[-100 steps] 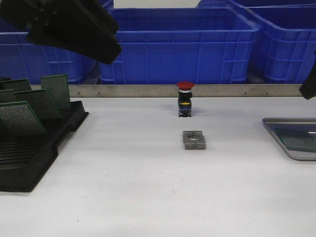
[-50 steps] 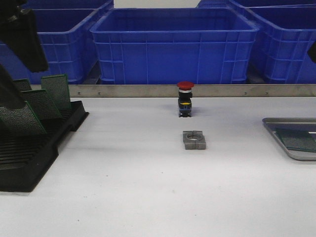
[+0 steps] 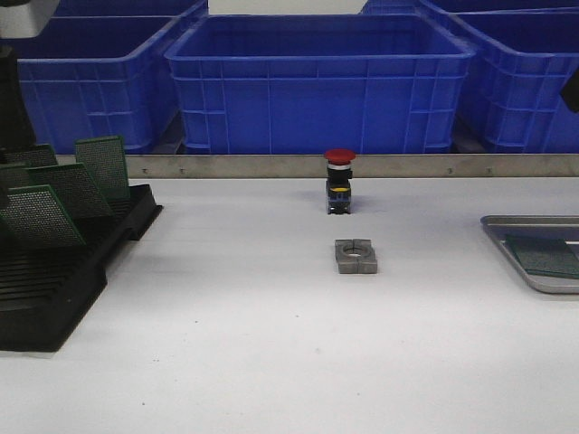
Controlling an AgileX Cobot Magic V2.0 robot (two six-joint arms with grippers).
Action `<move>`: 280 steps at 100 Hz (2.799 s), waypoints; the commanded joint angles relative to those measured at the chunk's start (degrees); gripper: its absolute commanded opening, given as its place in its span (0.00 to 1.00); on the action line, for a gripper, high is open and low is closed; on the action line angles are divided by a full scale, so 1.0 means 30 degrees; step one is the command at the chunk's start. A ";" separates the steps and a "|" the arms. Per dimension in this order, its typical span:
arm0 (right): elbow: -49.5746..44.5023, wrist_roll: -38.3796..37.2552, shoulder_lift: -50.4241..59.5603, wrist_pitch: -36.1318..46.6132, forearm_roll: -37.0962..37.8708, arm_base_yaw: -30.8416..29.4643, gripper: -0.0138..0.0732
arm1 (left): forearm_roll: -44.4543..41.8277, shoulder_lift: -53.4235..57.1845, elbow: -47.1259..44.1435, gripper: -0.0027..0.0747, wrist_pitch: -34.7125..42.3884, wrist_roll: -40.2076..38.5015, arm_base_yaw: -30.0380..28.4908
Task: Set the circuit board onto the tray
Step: 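Grasp a second green board in the rack with the left gripper and lift, then pass the second board from the left gripper to the right gripper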
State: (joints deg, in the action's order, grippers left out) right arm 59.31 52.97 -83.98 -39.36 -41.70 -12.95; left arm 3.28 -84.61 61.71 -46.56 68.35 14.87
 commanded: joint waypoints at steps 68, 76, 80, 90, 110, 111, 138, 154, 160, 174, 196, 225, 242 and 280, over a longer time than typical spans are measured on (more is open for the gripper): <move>0.0552 0.0051 0.0807 0.0055 -0.0817 -0.0083 0.74 | 0.1329 -0.3559 0.0614 0.36 0.3918 -0.0211 -0.0446; 0.0552 0.0051 0.0807 0.0055 -0.0817 -0.0083 0.74 | 0.1329 -0.3559 0.0614 0.17 0.3834 -0.0258 -0.0540; 0.0552 0.0051 0.0807 0.0033 -0.0817 -0.0083 0.74 | 0.1329 -0.3559 0.0614 0.09 0.3750 -0.0289 -0.0628; 0.0552 0.0051 0.0807 0.0016 -0.0817 -0.0083 0.74 | 0.1346 -0.3559 0.0614 0.01 0.3658 -0.0289 -0.0703; 0.0552 0.0051 0.0807 0.0004 -0.0920 -0.0083 0.74 | 0.1346 -0.3238 0.0650 0.01 0.3607 -0.0289 -0.0703; 0.0552 0.0068 0.0807 -0.0021 -0.0920 -0.0083 0.74 | 0.1346 -0.3149 0.0650 0.01 0.3607 -0.0289 -0.0703; 0.0552 0.1529 0.1662 -0.0802 -0.1711 0.0783 0.74 | 0.1766 -0.0786 0.0650 0.01 0.3105 -0.0289 -0.0703; 0.0552 0.4750 0.2453 -0.0765 -0.2523 0.3332 0.74 | 0.5992 0.0860 0.0650 0.01 0.2585 0.0988 -0.0407; 0.0552 0.5925 0.2476 -0.0643 -0.2603 0.4728 0.74 | 0.8194 0.1260 0.0650 0.01 0.2356 0.2302 -0.0032; 0.0552 0.8328 0.2408 -0.0277 -0.2603 0.7669 0.74 | 1.2535 0.1368 0.0650 0.01 0.2145 0.4909 0.1075; 0.0552 0.9732 0.1993 0.0462 -0.2618 1.0811 0.74 | 1.6597 0.0878 0.0650 0.01 0.0291 0.7528 0.2543; 0.0552 0.9732 0.0970 0.0454 -0.2726 1.2355 0.74 | 2.0879 0.0569 0.0650 0.01 -0.2387 0.9997 0.2758; 0.0552 0.9732 0.0721 0.0232 -0.2815 1.3046 0.74 | 2.1497 0.0536 0.0650 0.01 -0.2815 1.0031 0.2758; 0.0552 0.9732 0.0130 0.1196 -0.4594 1.3867 0.43 | 2.1653 0.0558 0.0650 0.01 -0.3260 1.0037 0.2758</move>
State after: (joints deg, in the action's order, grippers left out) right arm 59.31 81.79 -85.30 -37.47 -50.80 28.70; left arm 64.06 -84.68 62.13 -54.91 98.36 22.76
